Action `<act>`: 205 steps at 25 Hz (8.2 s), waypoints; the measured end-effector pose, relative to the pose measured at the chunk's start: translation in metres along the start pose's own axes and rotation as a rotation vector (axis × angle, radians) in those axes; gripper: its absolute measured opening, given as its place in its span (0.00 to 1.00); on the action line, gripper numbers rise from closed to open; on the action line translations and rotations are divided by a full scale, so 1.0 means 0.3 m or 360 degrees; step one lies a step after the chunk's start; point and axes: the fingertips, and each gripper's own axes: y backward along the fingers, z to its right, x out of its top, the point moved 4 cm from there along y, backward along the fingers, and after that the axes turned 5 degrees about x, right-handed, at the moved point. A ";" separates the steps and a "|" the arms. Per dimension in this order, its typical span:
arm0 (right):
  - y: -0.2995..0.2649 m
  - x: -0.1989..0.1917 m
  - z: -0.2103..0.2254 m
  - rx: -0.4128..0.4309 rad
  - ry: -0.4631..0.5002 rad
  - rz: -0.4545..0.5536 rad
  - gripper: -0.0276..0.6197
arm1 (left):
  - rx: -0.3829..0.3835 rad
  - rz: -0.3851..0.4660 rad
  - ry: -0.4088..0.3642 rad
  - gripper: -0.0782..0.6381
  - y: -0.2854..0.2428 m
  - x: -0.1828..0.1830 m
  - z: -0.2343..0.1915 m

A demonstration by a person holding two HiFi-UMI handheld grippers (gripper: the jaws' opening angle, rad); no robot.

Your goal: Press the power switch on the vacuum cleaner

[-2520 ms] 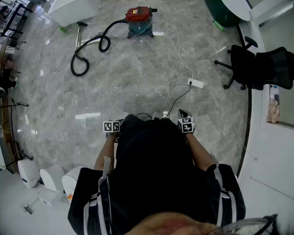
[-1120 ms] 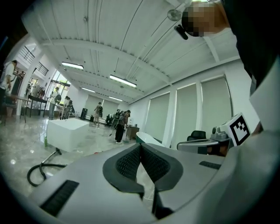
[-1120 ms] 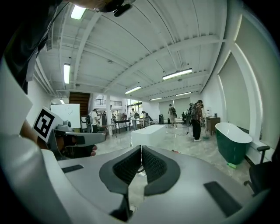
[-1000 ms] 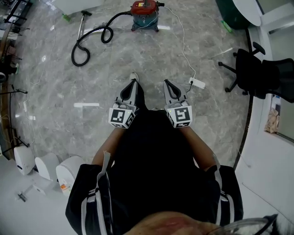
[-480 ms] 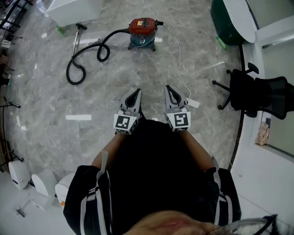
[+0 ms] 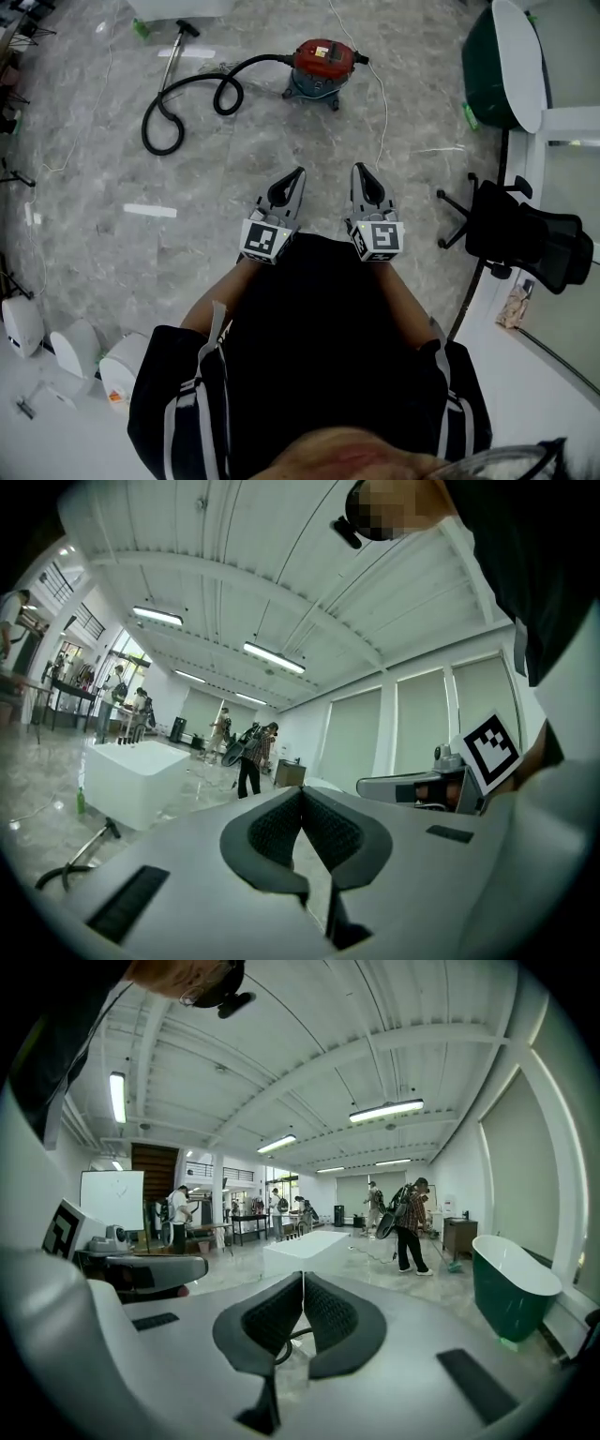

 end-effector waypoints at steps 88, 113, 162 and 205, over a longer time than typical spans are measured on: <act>-1.418 -0.438 1.200 -0.0013 -0.0181 0.0058 0.07 | 0.0327 -0.0948 -0.0138 0.12 -1.995 -1.150 -1.003; -1.530 -0.780 1.220 0.0246 0.0078 -0.0134 0.07 | 0.0220 -0.1340 -0.0217 0.12 -2.159 -1.588 -1.251; -1.464 -0.821 1.153 0.0180 -0.0110 -0.0246 0.07 | 0.0067 -0.1593 -0.0191 0.12 -2.194 -1.498 -1.150; -0.820 0.016 0.416 0.0160 -0.0061 0.0338 0.07 | 0.0084 -0.0384 -0.0074 0.12 -0.909 -0.205 -0.437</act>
